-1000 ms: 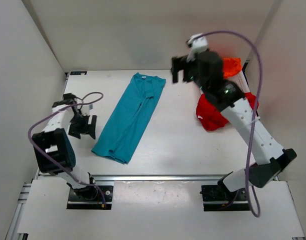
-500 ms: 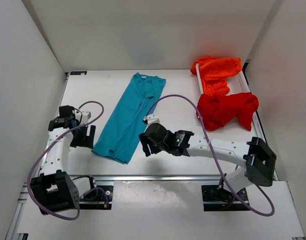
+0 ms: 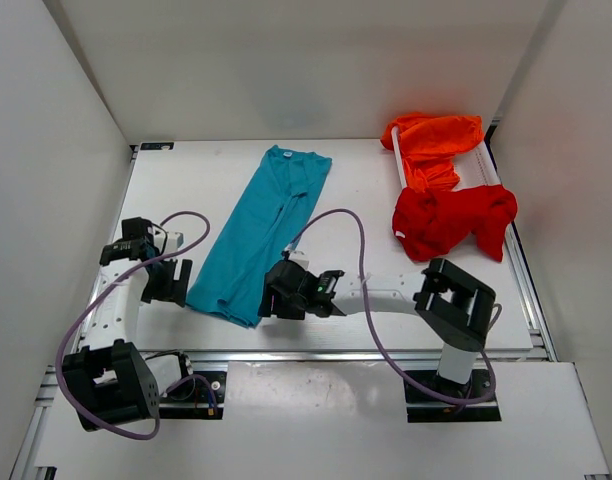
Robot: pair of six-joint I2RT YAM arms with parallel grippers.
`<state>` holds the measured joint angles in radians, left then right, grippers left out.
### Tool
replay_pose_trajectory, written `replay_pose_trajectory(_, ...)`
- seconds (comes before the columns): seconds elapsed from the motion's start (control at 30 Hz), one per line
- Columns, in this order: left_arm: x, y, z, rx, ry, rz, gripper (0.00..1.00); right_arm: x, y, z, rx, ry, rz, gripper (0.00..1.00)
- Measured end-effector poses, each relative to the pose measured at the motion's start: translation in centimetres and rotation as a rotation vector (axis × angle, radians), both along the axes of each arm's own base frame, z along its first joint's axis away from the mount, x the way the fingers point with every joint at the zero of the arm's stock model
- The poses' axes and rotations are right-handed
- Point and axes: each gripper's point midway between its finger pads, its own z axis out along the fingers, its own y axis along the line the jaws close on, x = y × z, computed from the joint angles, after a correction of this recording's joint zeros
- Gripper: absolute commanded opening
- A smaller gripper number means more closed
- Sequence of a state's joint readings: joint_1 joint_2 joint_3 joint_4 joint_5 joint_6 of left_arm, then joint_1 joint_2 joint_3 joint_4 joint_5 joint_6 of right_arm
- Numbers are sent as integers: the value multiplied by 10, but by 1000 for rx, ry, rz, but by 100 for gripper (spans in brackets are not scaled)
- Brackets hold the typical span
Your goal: Fold and stack the t-shirts
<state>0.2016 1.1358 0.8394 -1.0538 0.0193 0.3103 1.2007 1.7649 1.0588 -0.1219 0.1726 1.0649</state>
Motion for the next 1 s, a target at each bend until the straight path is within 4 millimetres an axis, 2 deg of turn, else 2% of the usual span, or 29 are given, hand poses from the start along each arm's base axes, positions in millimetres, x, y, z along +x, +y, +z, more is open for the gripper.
replay_pose_trajectory(0.23, 1, 3, 0, 9, -3, -19, 92, 1, 29, -6, 60, 154, -109, 66)
replay_pose_trajectory(0.37, 3, 7, 0, 12, -5, -25, 92, -10, 33, -18, 70, 281, -150, 65)
replay_pose_trajectory(0.57, 7, 15, 2, 14, -16, -29, 92, -20, 45, -19, 128, 418, -202, 65)
replay_pose_trajectory(0.73, 12, 20, 6, 27, -33, -54, 92, -20, 57, -19, 166, 485, -235, 62)
replay_pose_trajectory(0.87, 14, 23, 8, 37, -42, -73, 93, -17, 57, -21, 176, 519, -280, 56)
replay_pose_trajectory(0.93, 15, 25, 11, 45, -51, -81, 93, -15, 55, -22, 178, 531, -298, 50)
replay_pose_trajectory(1.0, 16, 26, 14, 51, -59, -91, 92, -12, 53, -24, 174, 530, -309, 33)
